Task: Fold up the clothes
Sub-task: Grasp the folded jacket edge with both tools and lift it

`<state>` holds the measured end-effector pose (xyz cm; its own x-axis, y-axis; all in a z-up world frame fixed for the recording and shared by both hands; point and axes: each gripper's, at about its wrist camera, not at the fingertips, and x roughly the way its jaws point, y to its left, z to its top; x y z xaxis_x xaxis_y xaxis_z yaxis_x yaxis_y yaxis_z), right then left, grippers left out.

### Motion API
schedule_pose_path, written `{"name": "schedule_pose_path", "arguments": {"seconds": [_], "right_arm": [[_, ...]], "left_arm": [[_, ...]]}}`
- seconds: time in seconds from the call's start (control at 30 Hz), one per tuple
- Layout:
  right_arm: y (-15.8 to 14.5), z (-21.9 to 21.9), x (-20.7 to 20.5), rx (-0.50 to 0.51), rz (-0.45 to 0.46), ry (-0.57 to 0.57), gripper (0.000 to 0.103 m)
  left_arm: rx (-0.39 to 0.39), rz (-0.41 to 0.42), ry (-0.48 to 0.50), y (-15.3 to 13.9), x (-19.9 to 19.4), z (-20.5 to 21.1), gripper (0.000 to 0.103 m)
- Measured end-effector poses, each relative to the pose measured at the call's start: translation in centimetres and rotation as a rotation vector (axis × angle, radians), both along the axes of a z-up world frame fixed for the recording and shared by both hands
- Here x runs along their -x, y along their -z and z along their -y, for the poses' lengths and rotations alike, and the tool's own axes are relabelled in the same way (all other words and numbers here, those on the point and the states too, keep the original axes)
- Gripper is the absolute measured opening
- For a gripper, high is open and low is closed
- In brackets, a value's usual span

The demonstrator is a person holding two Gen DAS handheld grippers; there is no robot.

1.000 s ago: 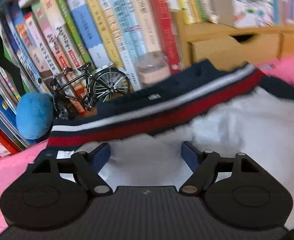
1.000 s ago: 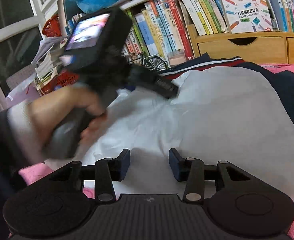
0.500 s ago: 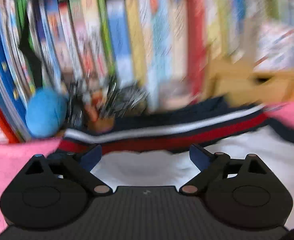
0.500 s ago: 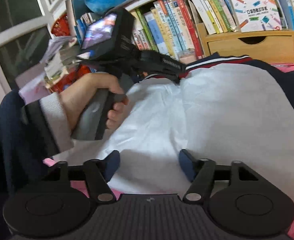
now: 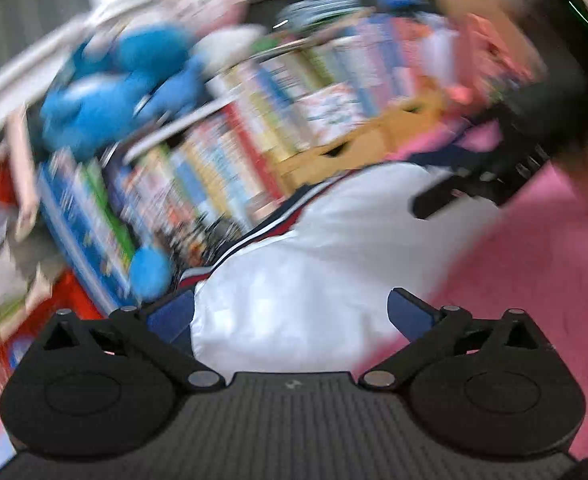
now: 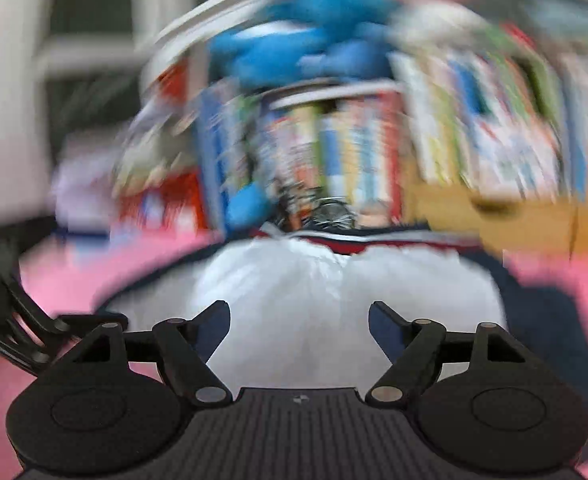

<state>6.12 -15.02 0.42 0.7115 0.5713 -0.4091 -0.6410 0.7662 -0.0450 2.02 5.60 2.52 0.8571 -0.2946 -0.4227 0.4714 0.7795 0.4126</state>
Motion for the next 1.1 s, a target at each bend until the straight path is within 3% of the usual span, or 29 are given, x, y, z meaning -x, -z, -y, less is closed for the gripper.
{"name": "schedule_pose_path", "arguments": {"seconds": [0.07, 0.1, 0.13, 0.17, 0.2, 0.37, 0.43, 0.47, 0.5, 0.57, 0.77, 1.1], "right_arm": [[-0.4, -1.9, 2.2, 0.264, 0.106, -0.093, 0.070], [0.0, -2.7, 3.1, 0.389, 0.155, -0.119, 0.054], [0.5, -3.5, 4.0, 0.502, 0.196, -0.135, 0.044], [0.9, -3.9, 4.4, 0.565, 0.211, -0.141, 0.034], [1.2, -4.1, 4.5, 0.598, 0.211, -0.140, 0.034], [1.4, -4.6, 4.0, 0.645, 0.168, -0.201, 0.034], [1.7, -4.8, 4.0, 0.669, 0.163, -0.245, 0.034], [1.9, -4.9, 4.0, 0.676, 0.161, -0.265, 0.034], [2.2, -5.0, 4.0, 0.679, 0.158, -0.284, 0.035], [2.6, -5.2, 3.8, 0.682, 0.153, -0.311, 0.036], [3.1, -5.8, 2.8, 0.680, 0.200, -0.318, 0.036], [1.0, -5.0, 0.3, 0.520, 0.223, -0.194, 0.033]], "left_arm": [[-0.042, 0.015, 0.046, 0.7, 0.3, 0.8, 0.103], [-0.063, 0.023, 0.069, 1.0, 0.5, 1.2, 0.103], [-0.084, 0.031, 0.092, 1.4, 0.7, 1.6, 0.103], [-0.105, 0.038, 0.115, 1.7, 0.8, 2.1, 0.103], [-0.127, 0.046, 0.138, 2.1, 1.0, 2.5, 0.103], [-0.232, 0.084, 0.252, 3.8, 1.8, 4.5, 0.098], [-0.276, 0.075, 0.288, 4.4, 1.7, 5.1, 0.086], [-0.299, 0.064, 0.301, 4.8, 1.4, 5.4, 0.071], [-0.311, 0.056, 0.308, 5.0, 1.1, 5.6, 0.063], [-0.318, 0.048, 0.316, 5.1, 0.6, 6.0, 0.058], [-0.439, 0.128, 0.345, 6.1, 0.1, 7.2, 0.057], [-0.424, 0.134, 0.314, 5.9, -0.8, 7.8, 0.071]]}}
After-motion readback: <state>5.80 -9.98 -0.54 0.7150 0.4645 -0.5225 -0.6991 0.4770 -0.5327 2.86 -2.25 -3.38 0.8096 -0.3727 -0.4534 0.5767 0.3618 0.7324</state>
